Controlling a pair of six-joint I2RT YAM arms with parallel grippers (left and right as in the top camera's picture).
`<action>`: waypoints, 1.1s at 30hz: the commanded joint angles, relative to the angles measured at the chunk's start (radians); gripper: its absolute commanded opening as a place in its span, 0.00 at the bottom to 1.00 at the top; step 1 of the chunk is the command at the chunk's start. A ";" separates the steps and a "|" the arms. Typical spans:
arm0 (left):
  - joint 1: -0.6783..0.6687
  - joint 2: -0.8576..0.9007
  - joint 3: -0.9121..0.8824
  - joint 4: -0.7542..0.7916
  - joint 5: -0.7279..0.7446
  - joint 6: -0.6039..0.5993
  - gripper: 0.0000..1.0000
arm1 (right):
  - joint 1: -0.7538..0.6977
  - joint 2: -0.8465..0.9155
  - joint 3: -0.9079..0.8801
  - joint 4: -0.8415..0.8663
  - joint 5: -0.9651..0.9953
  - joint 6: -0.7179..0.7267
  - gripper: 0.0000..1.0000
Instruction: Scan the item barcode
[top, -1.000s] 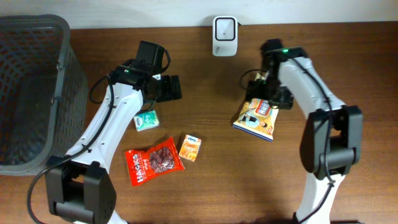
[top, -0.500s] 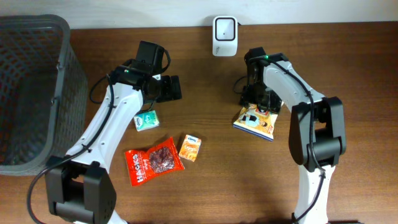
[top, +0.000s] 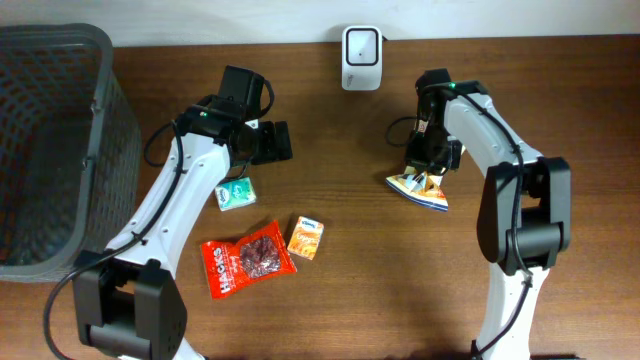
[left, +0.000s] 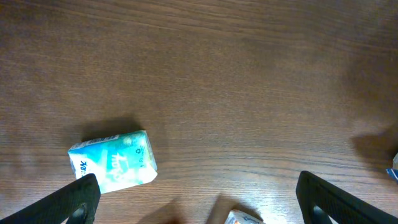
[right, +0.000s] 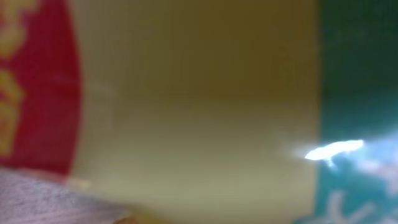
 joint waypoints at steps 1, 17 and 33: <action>0.000 -0.007 -0.005 -0.002 -0.011 0.012 0.99 | -0.026 0.072 0.016 -0.046 -0.154 -0.142 0.04; 0.001 -0.008 -0.005 -0.008 -0.011 0.012 0.99 | -0.125 0.069 0.406 -0.444 -0.827 -0.538 0.04; 0.021 -0.007 -0.005 -0.009 -0.083 0.012 0.99 | -0.148 0.069 0.406 -0.585 -1.076 -0.702 0.04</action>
